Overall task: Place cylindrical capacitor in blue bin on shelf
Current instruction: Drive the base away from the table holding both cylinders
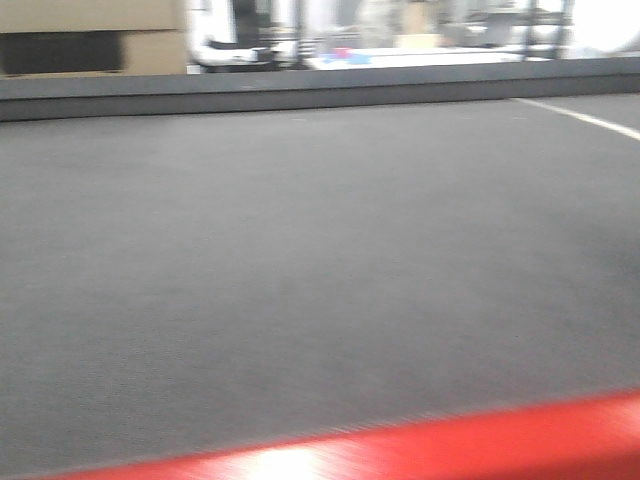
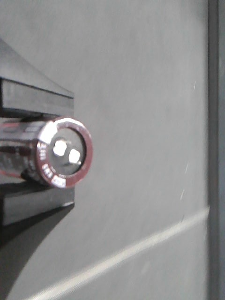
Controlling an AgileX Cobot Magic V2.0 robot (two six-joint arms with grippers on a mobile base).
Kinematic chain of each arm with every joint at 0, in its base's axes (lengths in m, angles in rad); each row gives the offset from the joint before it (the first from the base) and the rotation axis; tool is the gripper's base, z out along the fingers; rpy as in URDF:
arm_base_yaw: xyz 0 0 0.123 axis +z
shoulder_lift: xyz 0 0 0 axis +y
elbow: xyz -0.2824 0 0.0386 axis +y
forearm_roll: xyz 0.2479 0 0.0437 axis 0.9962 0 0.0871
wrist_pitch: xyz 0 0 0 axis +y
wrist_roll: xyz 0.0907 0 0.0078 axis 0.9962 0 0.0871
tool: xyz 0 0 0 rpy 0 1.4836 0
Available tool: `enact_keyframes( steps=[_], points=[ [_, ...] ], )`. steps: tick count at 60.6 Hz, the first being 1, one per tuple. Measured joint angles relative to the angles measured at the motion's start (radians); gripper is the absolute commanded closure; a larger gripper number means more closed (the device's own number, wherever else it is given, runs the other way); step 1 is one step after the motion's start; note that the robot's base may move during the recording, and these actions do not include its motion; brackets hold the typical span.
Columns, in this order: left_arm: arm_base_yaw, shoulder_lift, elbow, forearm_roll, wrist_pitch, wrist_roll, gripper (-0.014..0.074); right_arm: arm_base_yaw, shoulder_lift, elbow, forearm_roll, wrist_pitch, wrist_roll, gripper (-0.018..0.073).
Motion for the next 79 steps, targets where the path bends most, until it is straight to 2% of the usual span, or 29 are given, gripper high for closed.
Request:
enact_keyframes(
  steps=[79],
  points=[
    [0.0, 0.001, 0.0, -0.002, -0.002, 0.0, 0.0708, 0.0, 0.0, 0.0, 0.0, 0.001, 0.0, 0.0629]
  ],
)
